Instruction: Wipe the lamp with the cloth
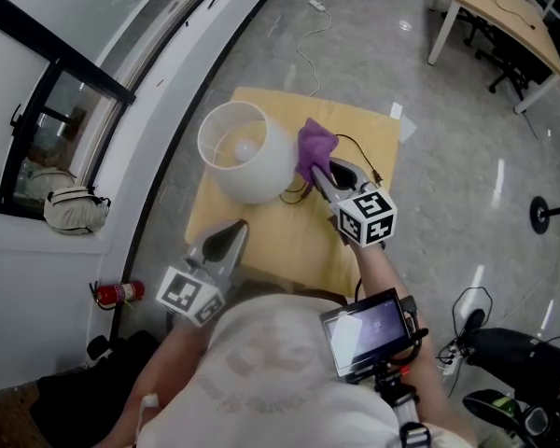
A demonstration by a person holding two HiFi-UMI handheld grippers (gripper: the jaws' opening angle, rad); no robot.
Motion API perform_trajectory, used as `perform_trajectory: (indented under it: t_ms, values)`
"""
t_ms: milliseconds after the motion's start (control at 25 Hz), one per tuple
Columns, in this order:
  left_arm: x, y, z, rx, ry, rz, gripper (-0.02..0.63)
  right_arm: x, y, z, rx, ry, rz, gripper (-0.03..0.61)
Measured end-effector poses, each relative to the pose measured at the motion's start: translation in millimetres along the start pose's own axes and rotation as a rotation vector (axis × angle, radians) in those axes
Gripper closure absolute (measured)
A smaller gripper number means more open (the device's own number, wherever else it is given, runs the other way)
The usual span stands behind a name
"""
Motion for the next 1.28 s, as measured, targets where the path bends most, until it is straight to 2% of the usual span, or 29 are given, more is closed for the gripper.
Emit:
perform_trajectory:
  t_ms: [120,240,400,680,920,1280]
  values:
    - [2.2,-0.5,2.1,0.004,0.002,0.003,0.614,-6.6,1.1,37.7,0.091,-0.048,0.040,0.490]
    - [1.5,-3.7,3.3,0.007,0.002,0.014,0.614,-30.5,4.0,72.7,0.176,-0.089,0.120,0.490]
    - [-4.0,-9.5,3.8,0.009,-0.002,0.037,0.614,-72.5,16.2,89.1,0.192,-0.153,0.204,0.489]
    - [-14.6,-15.3,2.8,0.009,-0.005,0.060,0.614,-80.2,33.4,66.0,0.149,-0.159,0.193,0.489]
    - [-14.0,-16.6,0.8,-0.002,-0.011,0.042,0.614,-81.5,34.6,40.6,0.114,-0.125,0.175,0.489]
    - [-5.0,-12.7,2.5,-0.011,0.008,0.008,0.614,-69.0,27.1,-19.7,-0.037,-0.102,0.108,0.489]
Point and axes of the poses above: the fingertips, and each gripper's own axes: y forward along the fingers, x to its right, z out of its top, the point moved 7 cm from there along -y, backward along the fingers, and after that the axes turned 5 degrees about z, right-handed, at the moved point
